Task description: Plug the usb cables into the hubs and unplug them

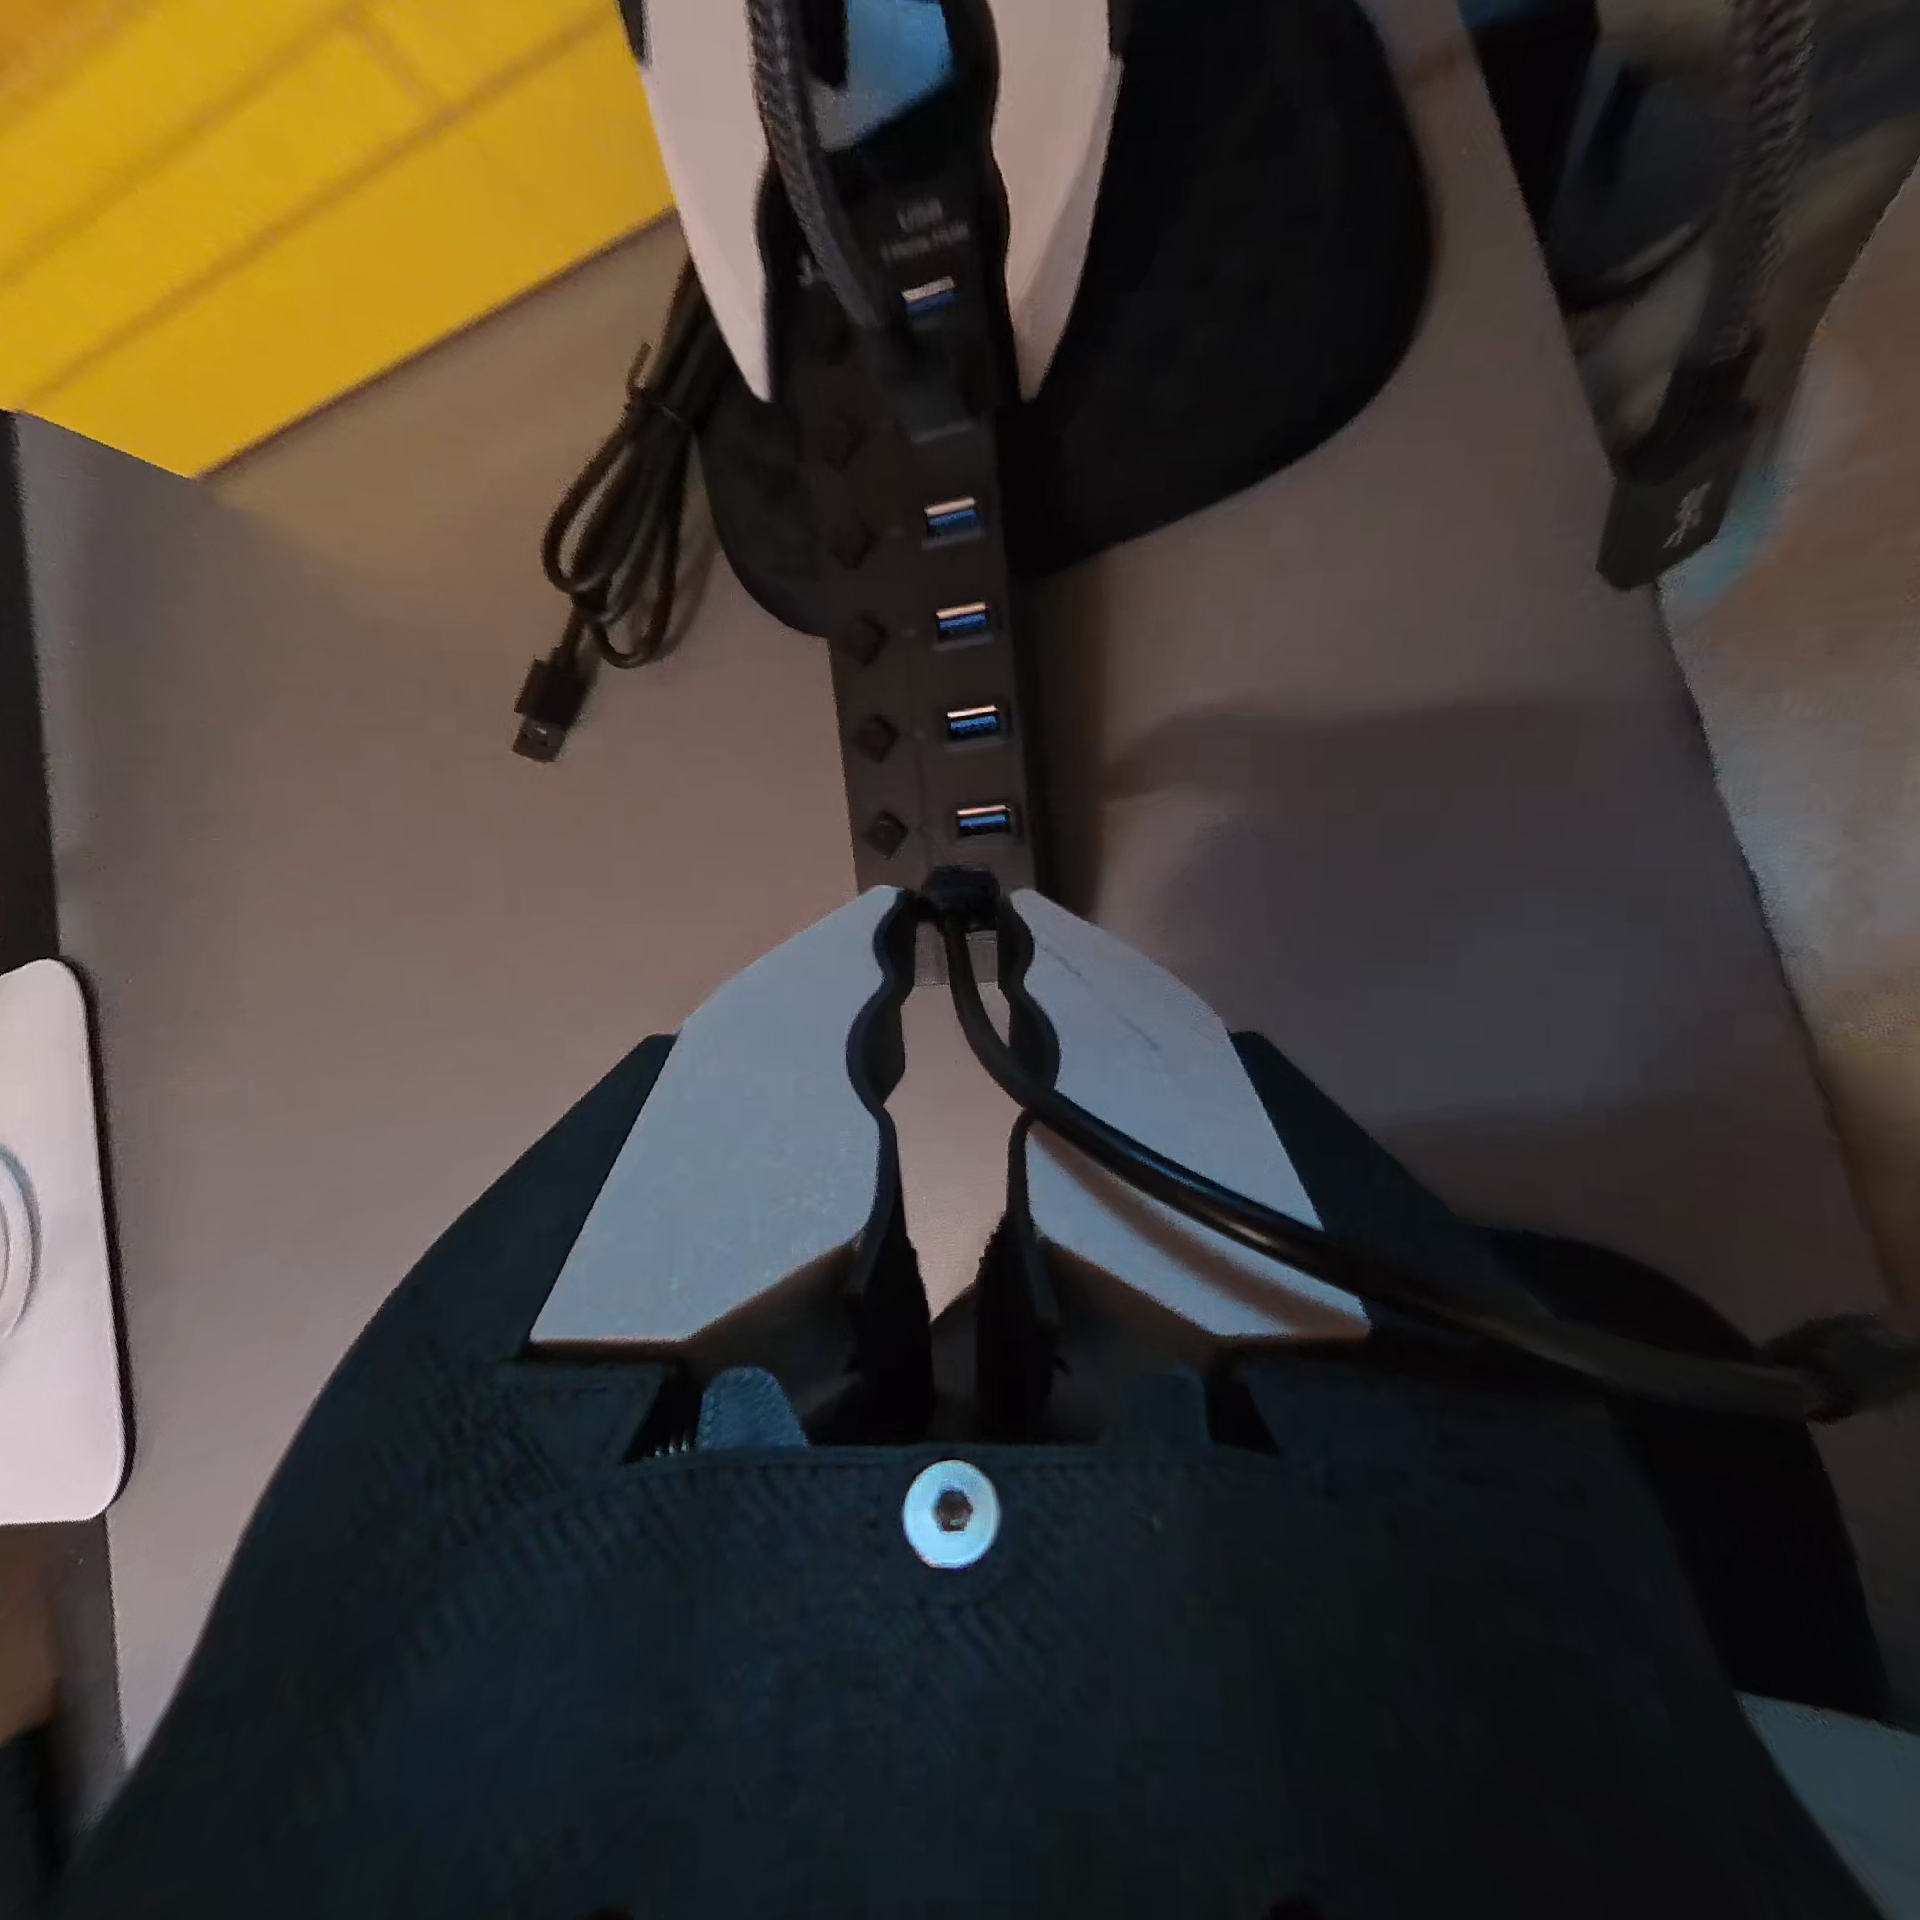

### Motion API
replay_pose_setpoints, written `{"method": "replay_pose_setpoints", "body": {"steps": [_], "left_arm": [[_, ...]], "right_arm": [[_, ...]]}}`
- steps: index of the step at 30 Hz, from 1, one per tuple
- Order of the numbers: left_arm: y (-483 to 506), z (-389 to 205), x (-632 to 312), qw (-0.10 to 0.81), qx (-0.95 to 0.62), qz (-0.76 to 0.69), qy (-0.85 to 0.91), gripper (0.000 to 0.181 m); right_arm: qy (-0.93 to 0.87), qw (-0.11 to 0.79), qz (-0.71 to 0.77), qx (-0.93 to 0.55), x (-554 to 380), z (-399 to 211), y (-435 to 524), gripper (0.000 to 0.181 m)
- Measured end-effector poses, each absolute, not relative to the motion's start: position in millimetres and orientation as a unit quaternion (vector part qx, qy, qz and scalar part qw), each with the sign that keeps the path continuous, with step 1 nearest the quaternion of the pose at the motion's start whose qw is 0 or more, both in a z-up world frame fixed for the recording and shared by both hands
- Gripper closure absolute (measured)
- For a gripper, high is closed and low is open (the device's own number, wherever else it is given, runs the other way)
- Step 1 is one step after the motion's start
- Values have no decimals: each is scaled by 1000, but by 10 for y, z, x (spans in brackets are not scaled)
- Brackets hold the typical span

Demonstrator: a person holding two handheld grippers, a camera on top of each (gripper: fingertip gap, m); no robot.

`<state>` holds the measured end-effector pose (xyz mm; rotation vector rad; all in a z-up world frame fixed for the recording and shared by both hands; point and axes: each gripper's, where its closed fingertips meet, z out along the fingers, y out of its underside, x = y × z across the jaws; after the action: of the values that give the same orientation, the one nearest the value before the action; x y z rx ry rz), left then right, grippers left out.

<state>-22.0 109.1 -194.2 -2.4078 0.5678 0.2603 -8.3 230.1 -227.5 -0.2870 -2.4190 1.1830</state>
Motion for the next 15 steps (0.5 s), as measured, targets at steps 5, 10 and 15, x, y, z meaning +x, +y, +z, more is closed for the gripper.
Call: {"method": "replay_pose_setpoints", "body": {"steps": [5, 10, 15], "left_arm": [[1137, -2044, -240, 281, -929, 81, 225, 166], [1160, -2028, -236, 276, -930, 71, 233, 166], [1169, -2040, -222, 276, -931, 64, 229, 166]], "right_arm": [[-876, 218, 414, -115, -103, -2251, 2315, 114], [-926, 167, 307, -142, -100, -2336, 2466, 112], [-943, 96, 284, -142, -22, -2395, 2416, 127]]}}
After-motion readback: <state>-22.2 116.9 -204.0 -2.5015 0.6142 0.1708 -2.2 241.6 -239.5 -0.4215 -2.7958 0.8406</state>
